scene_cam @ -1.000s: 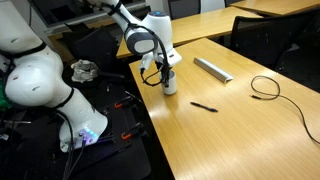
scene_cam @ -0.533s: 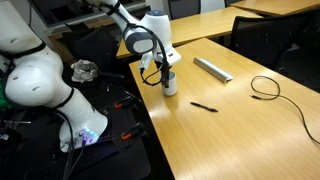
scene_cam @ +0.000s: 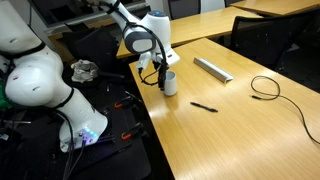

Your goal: Move the mug forwards

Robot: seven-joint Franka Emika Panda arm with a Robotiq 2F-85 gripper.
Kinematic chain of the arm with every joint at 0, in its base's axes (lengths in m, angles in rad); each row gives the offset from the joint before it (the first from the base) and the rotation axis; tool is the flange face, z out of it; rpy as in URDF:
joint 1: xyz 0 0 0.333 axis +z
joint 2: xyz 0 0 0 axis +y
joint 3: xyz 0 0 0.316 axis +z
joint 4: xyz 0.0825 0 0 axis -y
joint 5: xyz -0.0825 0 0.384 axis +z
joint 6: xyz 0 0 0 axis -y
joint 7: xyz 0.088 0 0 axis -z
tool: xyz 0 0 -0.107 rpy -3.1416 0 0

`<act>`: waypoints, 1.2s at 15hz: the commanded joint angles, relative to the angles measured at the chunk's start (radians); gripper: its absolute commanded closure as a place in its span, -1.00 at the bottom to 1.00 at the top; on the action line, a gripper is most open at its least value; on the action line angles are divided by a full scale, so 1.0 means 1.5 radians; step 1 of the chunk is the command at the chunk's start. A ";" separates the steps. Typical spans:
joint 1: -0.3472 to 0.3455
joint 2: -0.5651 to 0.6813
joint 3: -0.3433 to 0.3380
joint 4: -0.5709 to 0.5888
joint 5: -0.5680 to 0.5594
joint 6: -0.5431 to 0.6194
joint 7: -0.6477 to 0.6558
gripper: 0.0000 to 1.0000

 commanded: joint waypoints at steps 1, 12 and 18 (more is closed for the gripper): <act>-0.003 -0.018 0.001 -0.010 0.011 0.005 0.003 -1.00; -0.016 -0.049 -0.009 0.077 -0.080 -0.085 0.067 -1.00; -0.016 -0.075 -0.007 0.095 -0.091 -0.134 0.051 -1.00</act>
